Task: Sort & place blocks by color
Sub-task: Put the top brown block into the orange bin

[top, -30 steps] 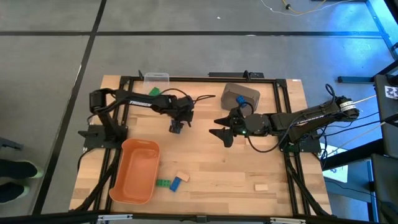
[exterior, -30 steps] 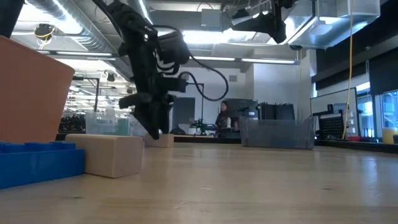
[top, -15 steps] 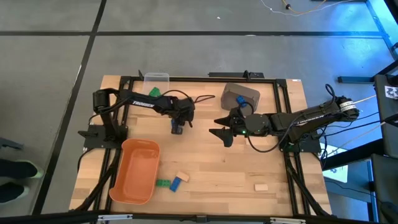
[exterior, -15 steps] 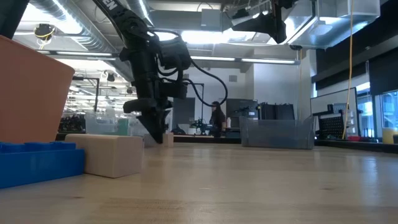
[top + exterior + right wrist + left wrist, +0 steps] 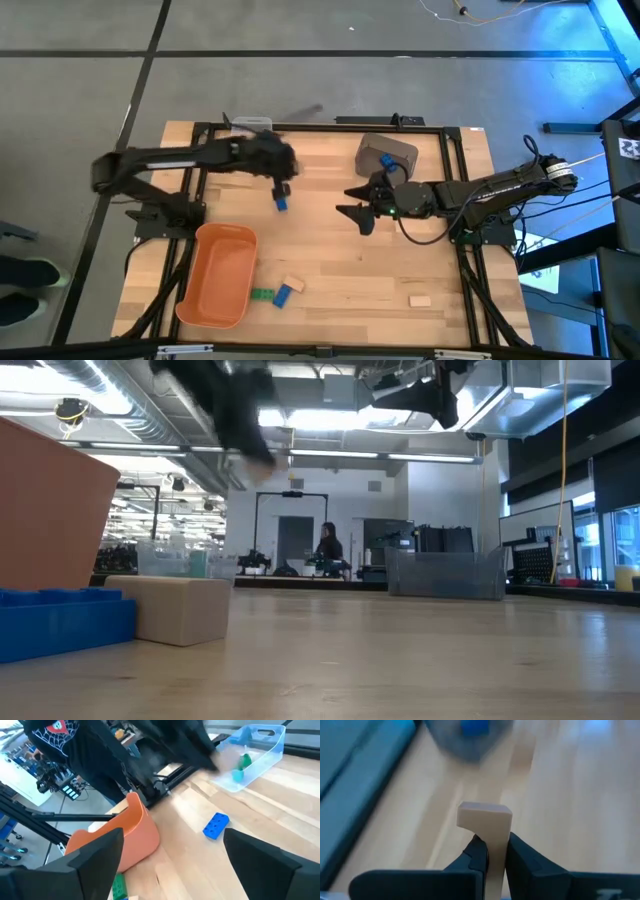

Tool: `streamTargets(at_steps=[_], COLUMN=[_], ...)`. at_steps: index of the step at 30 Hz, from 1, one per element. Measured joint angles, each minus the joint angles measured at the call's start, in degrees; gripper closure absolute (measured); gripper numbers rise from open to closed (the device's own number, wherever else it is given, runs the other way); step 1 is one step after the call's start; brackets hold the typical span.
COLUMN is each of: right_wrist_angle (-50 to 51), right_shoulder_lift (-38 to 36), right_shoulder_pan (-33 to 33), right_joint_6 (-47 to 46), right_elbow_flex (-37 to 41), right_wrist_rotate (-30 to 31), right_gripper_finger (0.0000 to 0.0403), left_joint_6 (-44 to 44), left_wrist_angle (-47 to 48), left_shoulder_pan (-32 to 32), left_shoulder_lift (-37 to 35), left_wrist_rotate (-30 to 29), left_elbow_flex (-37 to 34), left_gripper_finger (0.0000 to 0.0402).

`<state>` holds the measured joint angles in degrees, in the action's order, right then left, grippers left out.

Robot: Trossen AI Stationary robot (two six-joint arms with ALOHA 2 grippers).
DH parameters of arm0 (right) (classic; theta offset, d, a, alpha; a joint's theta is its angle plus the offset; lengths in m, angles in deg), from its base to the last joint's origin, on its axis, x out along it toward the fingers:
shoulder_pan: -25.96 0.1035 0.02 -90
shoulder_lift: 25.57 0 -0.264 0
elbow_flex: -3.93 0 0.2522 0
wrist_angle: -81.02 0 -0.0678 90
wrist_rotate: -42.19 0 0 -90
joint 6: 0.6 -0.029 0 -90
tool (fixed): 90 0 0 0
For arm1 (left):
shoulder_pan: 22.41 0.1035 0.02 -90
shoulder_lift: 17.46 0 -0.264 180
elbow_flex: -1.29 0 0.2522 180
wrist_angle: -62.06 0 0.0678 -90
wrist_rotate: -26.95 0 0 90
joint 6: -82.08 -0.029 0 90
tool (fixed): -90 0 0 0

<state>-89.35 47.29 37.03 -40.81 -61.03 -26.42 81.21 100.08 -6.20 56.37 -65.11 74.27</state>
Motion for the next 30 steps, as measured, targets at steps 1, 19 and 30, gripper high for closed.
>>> streamTargets(at_steps=[1,19,30], right_wrist_angle=[-0.33,-1.6,-0.67], right_shoulder_lift=[0.0,-0.02,-0.02], right_shoulder_pan=[0.0,0.0,0.0], right_joint_6=[-0.01,7.22,17.74], right_elbow_flex=[0.0,0.0,0.0], right_wrist_rotate=[0.01,-1.57,-9.57], right_gripper_finger=[0.0059,0.0059,0.0059], left_joint_6=[1.47,25.3,31.81], left_wrist_angle=[-1.05,-41.89,-52.35], left_shoulder_pan=[-0.18,-7.59,-9.59], left_shoulder_lift=[-2.9,-37.74,-37.03], left_wrist_rotate=[-0.09,0.12,-8.43], left_elbow_flex=[0.0,-27.89,-32.85], left_gripper_finger=[0.037,0.037,0.037])
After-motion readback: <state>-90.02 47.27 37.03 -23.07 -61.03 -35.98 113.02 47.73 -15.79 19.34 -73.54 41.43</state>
